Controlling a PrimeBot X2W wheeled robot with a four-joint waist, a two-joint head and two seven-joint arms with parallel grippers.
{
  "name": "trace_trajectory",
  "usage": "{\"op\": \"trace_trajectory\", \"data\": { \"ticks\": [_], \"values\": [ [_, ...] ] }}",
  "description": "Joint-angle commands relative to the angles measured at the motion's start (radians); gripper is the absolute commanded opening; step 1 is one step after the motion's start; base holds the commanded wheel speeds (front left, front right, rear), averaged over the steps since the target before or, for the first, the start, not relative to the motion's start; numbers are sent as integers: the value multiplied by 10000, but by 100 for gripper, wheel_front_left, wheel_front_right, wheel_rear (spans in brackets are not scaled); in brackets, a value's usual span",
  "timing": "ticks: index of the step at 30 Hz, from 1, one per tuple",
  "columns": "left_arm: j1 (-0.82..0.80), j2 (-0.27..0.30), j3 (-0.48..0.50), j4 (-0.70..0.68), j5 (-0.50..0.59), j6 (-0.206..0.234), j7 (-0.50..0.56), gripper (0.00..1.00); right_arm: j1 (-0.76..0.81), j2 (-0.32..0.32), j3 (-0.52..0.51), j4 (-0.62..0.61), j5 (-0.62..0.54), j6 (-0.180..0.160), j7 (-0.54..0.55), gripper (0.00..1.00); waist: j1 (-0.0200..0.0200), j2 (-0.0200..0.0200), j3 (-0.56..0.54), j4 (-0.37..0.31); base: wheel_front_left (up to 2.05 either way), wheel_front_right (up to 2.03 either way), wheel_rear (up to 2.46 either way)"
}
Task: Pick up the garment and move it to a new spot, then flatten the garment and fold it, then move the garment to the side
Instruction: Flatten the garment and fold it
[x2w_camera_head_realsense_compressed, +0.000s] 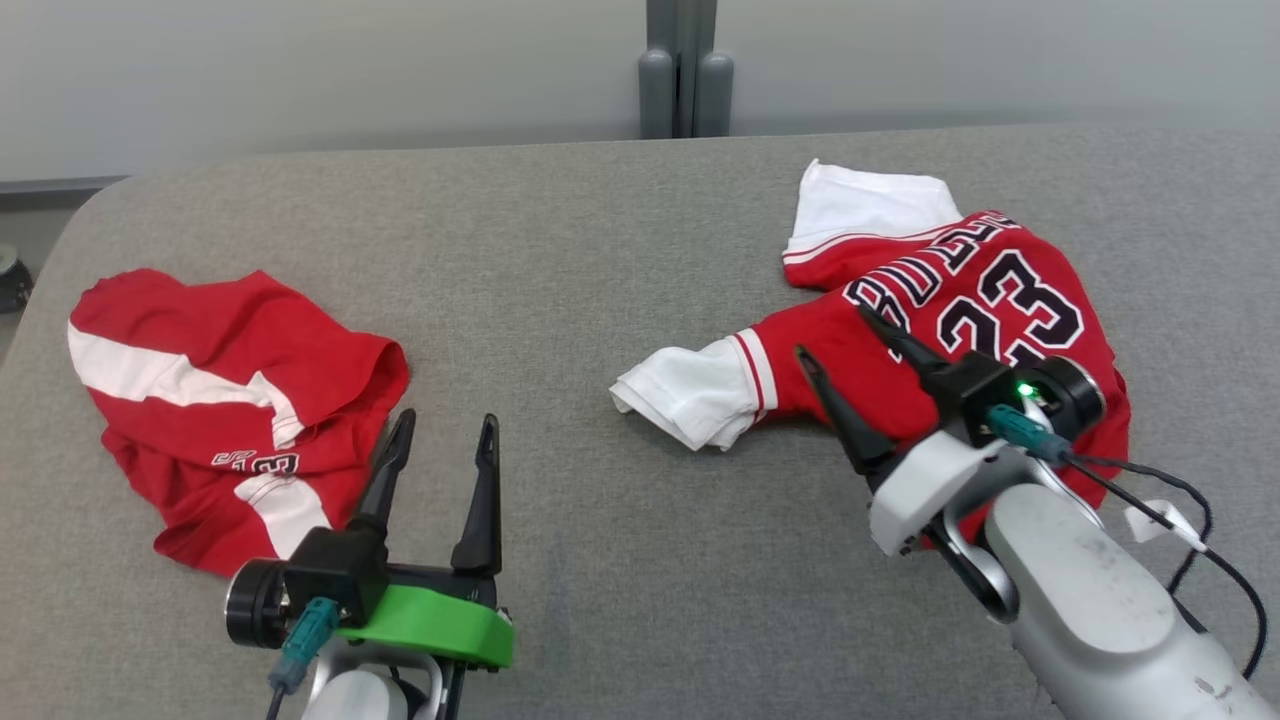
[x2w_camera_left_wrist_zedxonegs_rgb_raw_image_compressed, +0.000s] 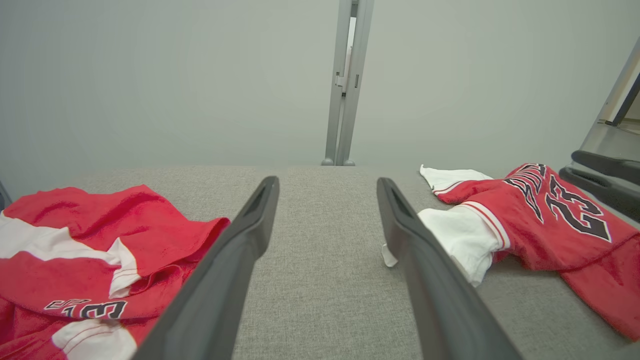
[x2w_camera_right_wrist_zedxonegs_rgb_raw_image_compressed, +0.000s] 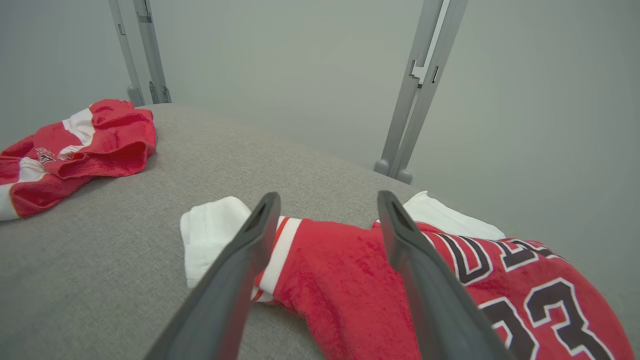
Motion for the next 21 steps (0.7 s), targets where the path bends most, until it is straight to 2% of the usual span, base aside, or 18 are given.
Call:
{"op": "trace_trajectory", "data": {
  "ticks": [1, 5, 9, 15, 21],
  "values": [
    [89, 30, 136, -72, 82, -8, -9, 100, 570, -118, -556, -341, -229, -13, -26, 100, 0, 0, -247, -348, 0, 0, 0],
    [152, 29, 460, -187, 21, 23, -9, 100, 1972, 460, -2414, -1422, -877, -12, -27, 100, 0, 0, -326, -712, 0, 0, 0],
    [227, 29, 600, -219, 109, -80, -9, 100, 3225, 1172, -3639, -2216, -1480, -12, -28, 100, 0, 0, -315, -1030, 0, 0, 0],
    [208, 29, 625, -174, 167, -188, -7, 100, 3985, 1682, -4018, -2644, -1996, -12, -29, 100, 0, 0, -161, -1299, 0, 0, 0],
    [-27, 29, 491, -155, 186, -255, -7, 100, 3810, 1770, -3753, -2056, -2355, -12, -17, 100, 0, 0, 21, -1168, 0, 0, 0]
  ]
}}
